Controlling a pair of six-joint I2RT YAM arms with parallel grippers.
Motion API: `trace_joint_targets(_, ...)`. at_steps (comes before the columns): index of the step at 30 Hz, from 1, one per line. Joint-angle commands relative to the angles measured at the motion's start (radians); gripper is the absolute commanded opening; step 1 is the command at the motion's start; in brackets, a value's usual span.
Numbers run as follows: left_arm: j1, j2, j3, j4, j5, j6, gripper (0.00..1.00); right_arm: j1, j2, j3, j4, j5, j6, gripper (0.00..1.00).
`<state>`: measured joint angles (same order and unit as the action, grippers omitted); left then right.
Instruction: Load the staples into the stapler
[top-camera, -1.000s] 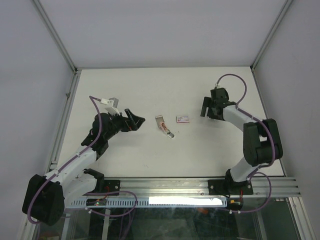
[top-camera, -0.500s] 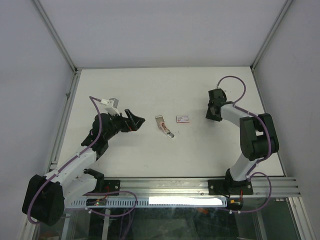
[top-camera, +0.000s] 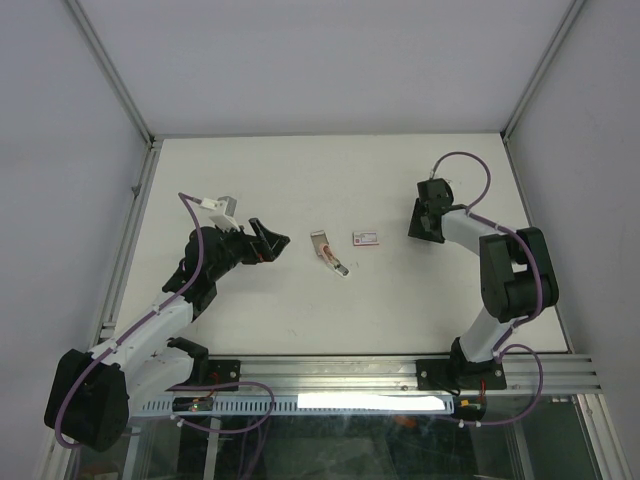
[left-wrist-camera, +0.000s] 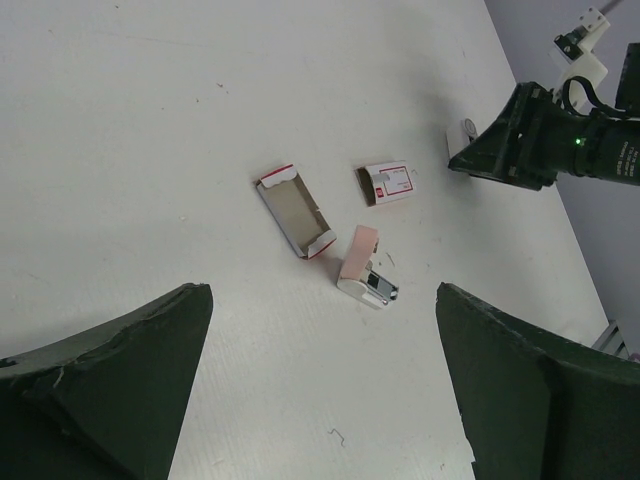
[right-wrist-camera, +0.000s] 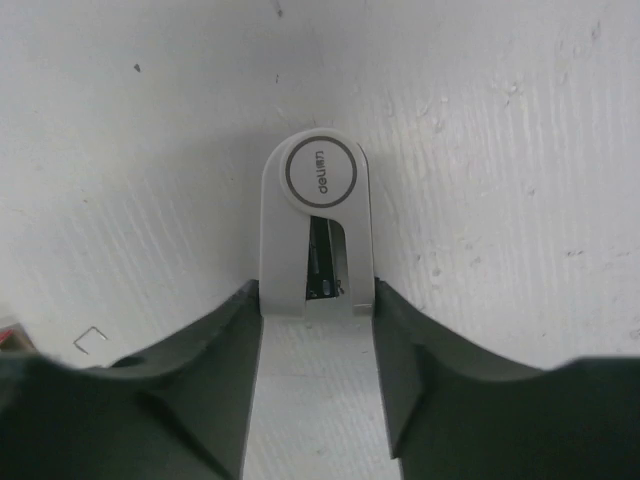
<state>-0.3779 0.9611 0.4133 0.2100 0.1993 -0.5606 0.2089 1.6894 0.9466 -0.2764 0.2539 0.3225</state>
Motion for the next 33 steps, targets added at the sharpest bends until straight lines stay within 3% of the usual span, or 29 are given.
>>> trace_joint_targets(1,0.005,-0.021,0.004,0.052,-0.014,0.019,0.99,-0.003,-0.057,0.018,0.005,-0.026,-0.019,0.64)
trace_joint_targets(4,0.005,-0.025,0.003,0.051,-0.014,0.018,0.99,-0.003,-0.079,0.024,-0.008,-0.033,-0.033,0.97)
trace_joint_targets(5,0.005,-0.026,0.002,0.052,-0.015,0.018,0.99,-0.003,-0.088,0.025,-0.011,-0.034,-0.037,0.99)
trace_joint_targets(11,0.005,-0.027,0.003,0.058,-0.002,0.023,0.99,0.000,-0.179,0.007,-0.018,-0.053,-0.047,0.99)
trace_joint_targets(16,-0.031,0.003,0.007,0.101,0.060,0.056,0.95,0.032,-0.332,-0.058,0.016,-0.176,-0.059,0.98)
trace_joint_targets(22,-0.228,0.162,0.073,0.143,0.028,0.159,0.89,0.069,-0.519,-0.178,0.087,-0.406,-0.047,0.96)
trace_joint_targets(33,-0.262,0.460,0.209,0.230,0.036,0.183,0.71,0.104,-0.677,-0.333,0.176,-0.690,-0.006,0.93)
